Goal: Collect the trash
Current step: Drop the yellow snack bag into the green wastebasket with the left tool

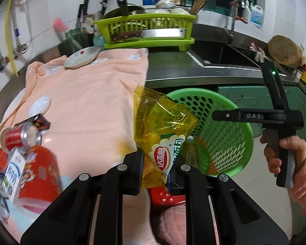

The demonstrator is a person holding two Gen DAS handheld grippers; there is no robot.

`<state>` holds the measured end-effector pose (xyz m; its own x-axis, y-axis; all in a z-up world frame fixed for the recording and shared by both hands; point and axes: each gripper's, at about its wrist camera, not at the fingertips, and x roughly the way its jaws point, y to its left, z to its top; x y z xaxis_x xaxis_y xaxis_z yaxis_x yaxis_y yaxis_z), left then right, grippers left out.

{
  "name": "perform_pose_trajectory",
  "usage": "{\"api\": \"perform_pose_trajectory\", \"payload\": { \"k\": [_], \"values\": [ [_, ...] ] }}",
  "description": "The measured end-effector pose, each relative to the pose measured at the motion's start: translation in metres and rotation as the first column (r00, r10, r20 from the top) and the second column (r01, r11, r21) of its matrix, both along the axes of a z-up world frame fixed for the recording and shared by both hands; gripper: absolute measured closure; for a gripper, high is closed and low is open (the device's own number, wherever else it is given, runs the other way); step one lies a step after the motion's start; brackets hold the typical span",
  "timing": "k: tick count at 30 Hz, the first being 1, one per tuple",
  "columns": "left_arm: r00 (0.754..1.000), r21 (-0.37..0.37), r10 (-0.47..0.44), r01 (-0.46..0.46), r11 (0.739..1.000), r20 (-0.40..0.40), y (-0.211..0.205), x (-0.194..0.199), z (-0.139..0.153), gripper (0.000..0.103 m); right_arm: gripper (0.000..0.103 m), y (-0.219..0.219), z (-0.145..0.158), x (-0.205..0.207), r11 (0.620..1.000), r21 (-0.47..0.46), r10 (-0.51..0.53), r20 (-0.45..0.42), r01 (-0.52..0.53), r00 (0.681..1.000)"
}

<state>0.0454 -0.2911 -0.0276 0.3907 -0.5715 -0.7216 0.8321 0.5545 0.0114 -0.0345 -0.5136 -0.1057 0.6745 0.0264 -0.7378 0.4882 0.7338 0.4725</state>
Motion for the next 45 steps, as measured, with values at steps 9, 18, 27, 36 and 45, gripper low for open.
{"api": "perform_pose_trajectory", "payload": {
  "k": [9,18,27,36,45],
  "values": [
    [0.993,0.012,-0.087,0.088,0.996,-0.074,-0.062,-0.009,-0.019,0.081,0.025,-0.009,0.02,-0.023,0.995,-0.094,-0.035,0.003,0.035,0.999],
    [0.99,-0.001,-0.108,0.109,0.994,-0.087,-0.084,-0.014,-0.03,0.033,0.024,-0.015,0.031,-0.039,0.988,-0.144,-0.05,0.016,0.052,0.999],
    [0.998,-0.026,-0.036,0.035,0.999,-0.053,-0.032,-0.012,-0.014,0.029,0.024,0.009,0.046,-0.031,0.987,-0.158,0.019,0.039,-0.012,0.999],
    [0.987,-0.075,0.156,-0.158,0.985,-0.031,0.088,-0.002,0.012,0.029,0.024,0.082,0.069,0.02,0.971,-0.119,0.217,0.066,-0.208,0.974],
    [0.931,-0.121,0.365,-0.359,0.925,0.025,0.207,0.02,0.037,0.029,0.023,0.184,0.087,0.091,0.903,-0.043,0.429,0.061,-0.427,0.901]
  ]
}}
